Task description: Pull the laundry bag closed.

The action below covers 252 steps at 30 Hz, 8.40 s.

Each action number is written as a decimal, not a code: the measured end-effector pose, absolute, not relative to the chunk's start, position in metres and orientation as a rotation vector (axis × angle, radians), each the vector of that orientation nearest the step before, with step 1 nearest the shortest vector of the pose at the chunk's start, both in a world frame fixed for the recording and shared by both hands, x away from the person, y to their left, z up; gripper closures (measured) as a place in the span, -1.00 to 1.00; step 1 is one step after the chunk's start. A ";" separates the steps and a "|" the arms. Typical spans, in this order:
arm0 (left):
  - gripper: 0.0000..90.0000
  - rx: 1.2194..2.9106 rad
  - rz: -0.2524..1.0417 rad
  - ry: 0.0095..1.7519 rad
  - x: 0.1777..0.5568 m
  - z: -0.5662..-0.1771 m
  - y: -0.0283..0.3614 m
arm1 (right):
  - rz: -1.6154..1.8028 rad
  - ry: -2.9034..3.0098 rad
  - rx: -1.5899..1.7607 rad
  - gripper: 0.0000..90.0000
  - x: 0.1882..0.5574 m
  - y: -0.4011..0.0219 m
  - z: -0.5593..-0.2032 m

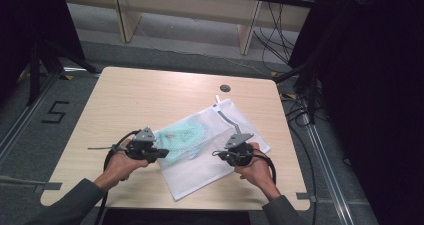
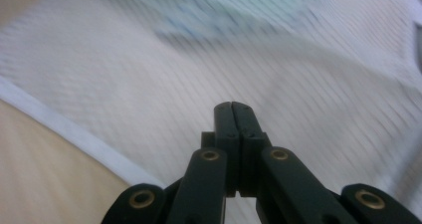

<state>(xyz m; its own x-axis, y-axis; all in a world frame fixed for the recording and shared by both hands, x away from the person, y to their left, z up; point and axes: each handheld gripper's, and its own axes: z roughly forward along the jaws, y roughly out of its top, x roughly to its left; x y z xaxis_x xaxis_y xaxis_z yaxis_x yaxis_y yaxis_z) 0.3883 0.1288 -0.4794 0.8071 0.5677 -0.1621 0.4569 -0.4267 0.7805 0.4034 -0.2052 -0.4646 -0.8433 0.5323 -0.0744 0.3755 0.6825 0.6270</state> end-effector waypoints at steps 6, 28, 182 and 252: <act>0.99 2.117 0.128 0.746 0.368 -0.487 0.113 | 0.823 2.620 0.845 1.00 0.415 -0.239 -0.476; 1.00 2.303 0.232 0.859 0.401 -0.505 0.144 | 0.717 2.757 0.694 1.00 0.404 -0.207 -0.491; 0.26 2.204 0.090 0.431 0.344 -0.491 0.042 | 0.876 2.788 0.579 0.92 0.355 -0.196 -0.464; 0.99 2.265 0.160 0.267 0.341 -0.506 0.000 | 0.858 2.855 0.706 0.93 0.384 -0.198 -0.480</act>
